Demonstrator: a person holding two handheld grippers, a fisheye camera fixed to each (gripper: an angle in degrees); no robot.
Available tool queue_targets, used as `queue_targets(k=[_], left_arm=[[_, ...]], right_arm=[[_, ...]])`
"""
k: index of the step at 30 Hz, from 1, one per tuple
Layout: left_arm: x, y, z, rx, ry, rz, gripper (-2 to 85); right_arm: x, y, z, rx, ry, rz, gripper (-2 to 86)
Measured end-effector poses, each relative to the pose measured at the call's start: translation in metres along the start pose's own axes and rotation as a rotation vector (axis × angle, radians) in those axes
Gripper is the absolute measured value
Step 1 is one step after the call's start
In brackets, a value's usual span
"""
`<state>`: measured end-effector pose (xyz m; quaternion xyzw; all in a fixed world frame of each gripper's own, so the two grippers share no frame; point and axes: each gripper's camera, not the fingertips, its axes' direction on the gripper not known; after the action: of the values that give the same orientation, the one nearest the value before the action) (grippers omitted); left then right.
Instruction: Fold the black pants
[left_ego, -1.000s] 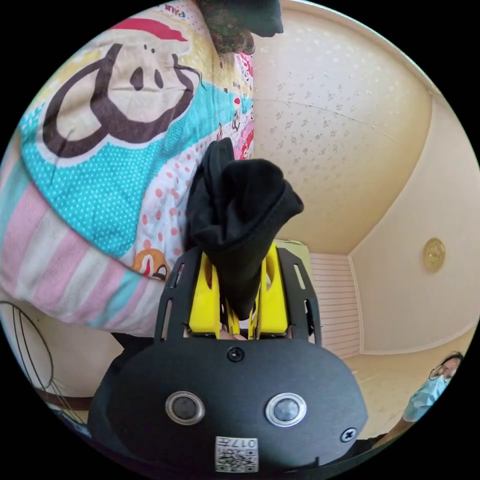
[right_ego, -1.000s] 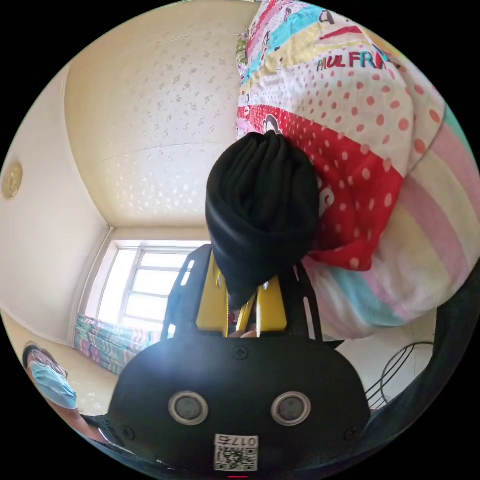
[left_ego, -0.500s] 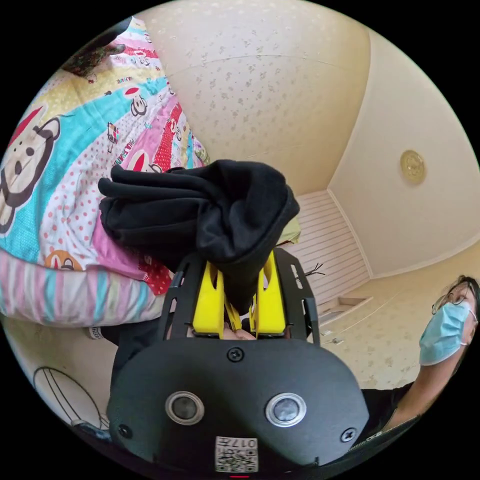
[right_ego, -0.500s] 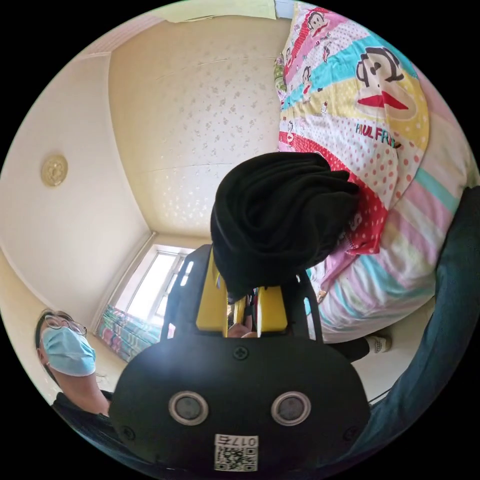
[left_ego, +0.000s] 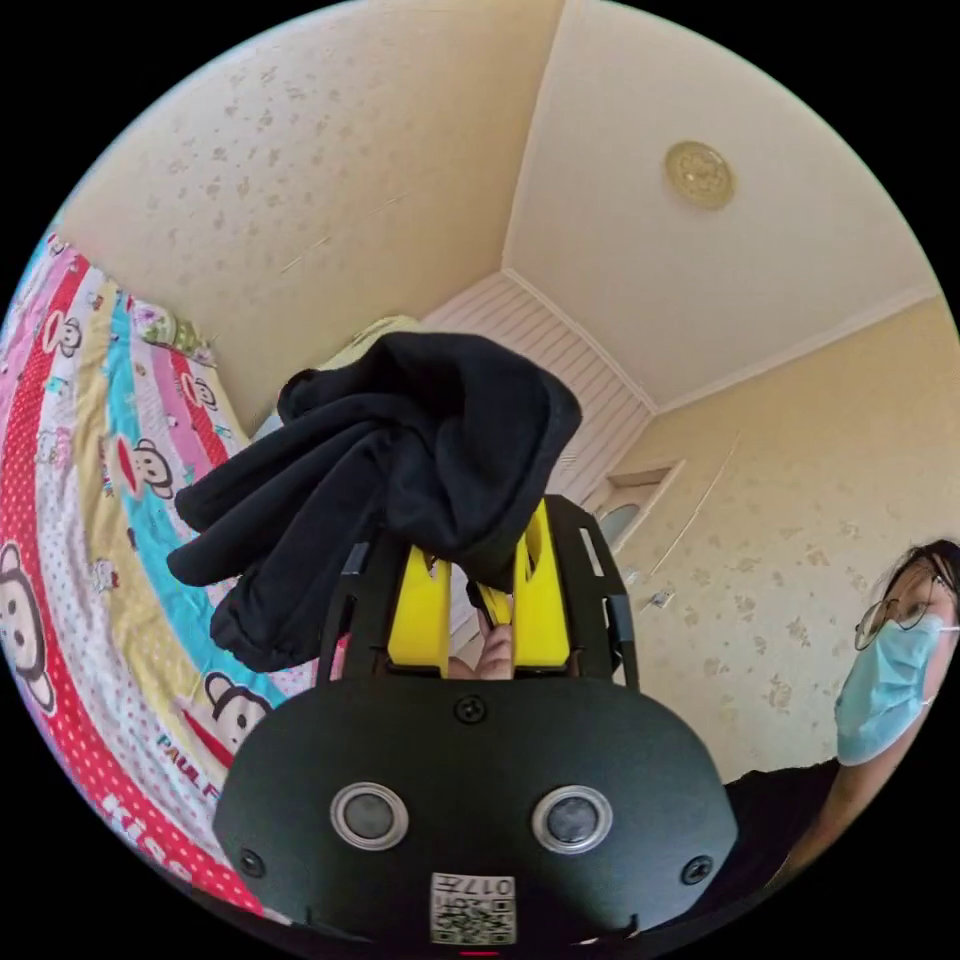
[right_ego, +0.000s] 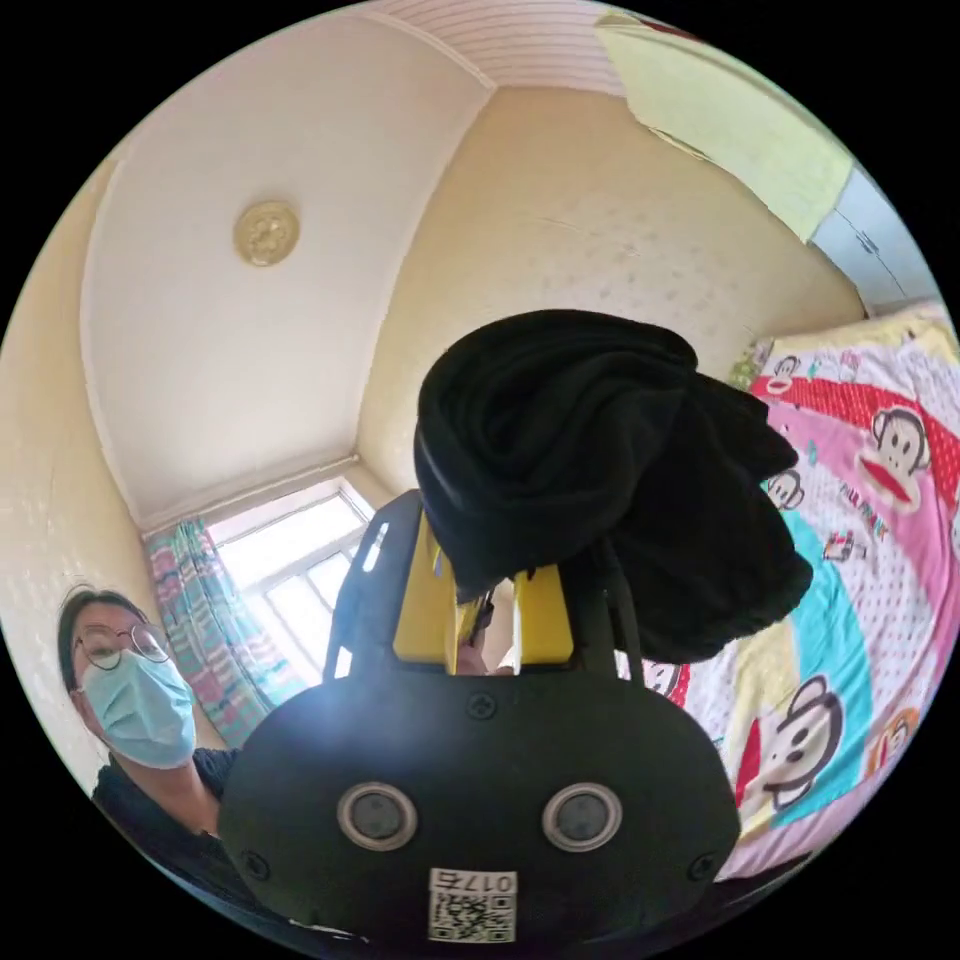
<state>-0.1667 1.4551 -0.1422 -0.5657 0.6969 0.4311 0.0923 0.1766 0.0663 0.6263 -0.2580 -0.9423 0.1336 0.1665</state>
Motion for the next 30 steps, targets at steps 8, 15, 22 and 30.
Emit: queue_targets(k=[8, 15, 22, 30], left_arm=[[-0.217, 0.096, 0.153, -0.215, -0.081, -0.431, 9.5], [-0.321, 0.253, 0.12, -0.429, -0.094, -0.633, 7.2], [-0.304, 0.264, 0.106, -0.433, -0.138, -0.588, 6.5], [-0.25, 0.301, 0.075, -0.496, -0.247, -0.545, -0.4]], right_arm=[[0.206, 0.019, -0.084, 0.026, 0.516, 0.279, 7.6], [0.264, 0.156, -0.128, 0.087, 0.603, 0.484, 7.5], [0.193, 0.164, -0.082, 0.202, 0.946, 0.492, 8.3], [0.123, 0.206, 0.021, 0.326, 1.253, -0.028, 1.6]])
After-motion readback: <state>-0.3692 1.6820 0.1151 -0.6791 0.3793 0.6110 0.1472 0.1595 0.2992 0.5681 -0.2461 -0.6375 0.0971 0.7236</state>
